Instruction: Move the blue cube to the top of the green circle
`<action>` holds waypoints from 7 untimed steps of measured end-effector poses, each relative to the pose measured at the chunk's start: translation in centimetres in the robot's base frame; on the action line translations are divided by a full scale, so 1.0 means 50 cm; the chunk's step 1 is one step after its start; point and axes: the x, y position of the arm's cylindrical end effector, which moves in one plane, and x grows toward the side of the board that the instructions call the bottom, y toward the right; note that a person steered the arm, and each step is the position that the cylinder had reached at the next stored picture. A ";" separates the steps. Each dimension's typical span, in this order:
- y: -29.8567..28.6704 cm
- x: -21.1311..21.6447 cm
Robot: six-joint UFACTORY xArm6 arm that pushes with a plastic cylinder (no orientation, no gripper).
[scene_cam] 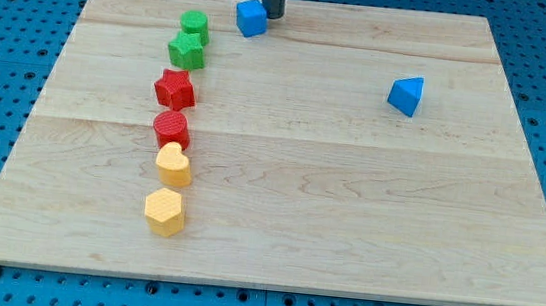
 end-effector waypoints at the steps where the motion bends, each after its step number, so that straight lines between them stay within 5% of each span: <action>1: 0.020 0.044; 7: -0.107 0.030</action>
